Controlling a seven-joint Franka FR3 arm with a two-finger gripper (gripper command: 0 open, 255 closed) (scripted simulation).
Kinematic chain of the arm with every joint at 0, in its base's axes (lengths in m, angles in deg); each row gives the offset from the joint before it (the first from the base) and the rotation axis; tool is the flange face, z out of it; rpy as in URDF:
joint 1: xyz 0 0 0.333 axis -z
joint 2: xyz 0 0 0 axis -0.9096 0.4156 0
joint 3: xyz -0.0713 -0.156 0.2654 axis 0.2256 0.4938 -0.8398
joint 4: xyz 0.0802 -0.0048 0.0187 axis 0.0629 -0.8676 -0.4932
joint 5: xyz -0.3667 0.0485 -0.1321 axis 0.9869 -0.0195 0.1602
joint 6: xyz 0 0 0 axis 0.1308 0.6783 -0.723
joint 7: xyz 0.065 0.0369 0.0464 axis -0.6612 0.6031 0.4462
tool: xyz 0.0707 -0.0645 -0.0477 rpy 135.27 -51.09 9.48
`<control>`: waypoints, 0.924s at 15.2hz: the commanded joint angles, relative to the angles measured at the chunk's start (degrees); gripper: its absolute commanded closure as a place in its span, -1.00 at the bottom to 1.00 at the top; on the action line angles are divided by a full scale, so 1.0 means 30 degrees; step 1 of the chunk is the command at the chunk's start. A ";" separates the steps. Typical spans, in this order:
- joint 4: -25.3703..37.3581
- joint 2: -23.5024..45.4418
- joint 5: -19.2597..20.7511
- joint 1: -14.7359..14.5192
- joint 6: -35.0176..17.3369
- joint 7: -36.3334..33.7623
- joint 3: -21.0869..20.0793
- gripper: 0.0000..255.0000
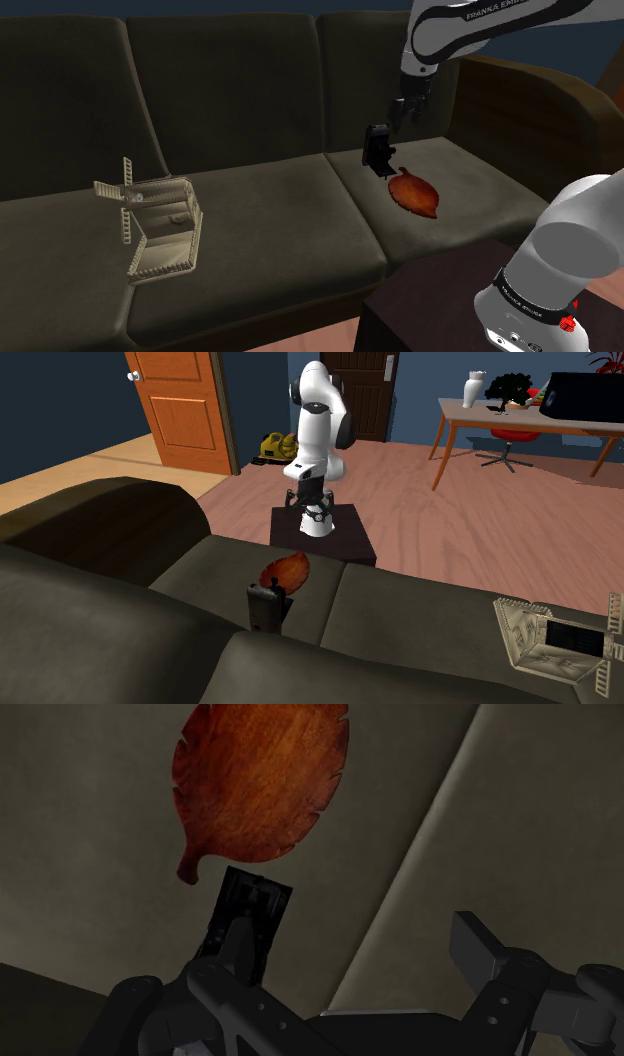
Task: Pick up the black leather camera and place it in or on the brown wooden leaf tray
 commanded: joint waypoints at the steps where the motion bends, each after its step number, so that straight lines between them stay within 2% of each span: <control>1: 0.0385 0.1378 -0.0032 0.0165 -0.0862 0.0226 0.0394 -1.00; 7: 0.2123 0.5607 -0.0579 0.0572 -0.2891 0.0993 0.1399 -1.00; 14: 0.5117 1.0738 -0.1937 0.1248 -0.4375 0.2166 0.2161 -1.00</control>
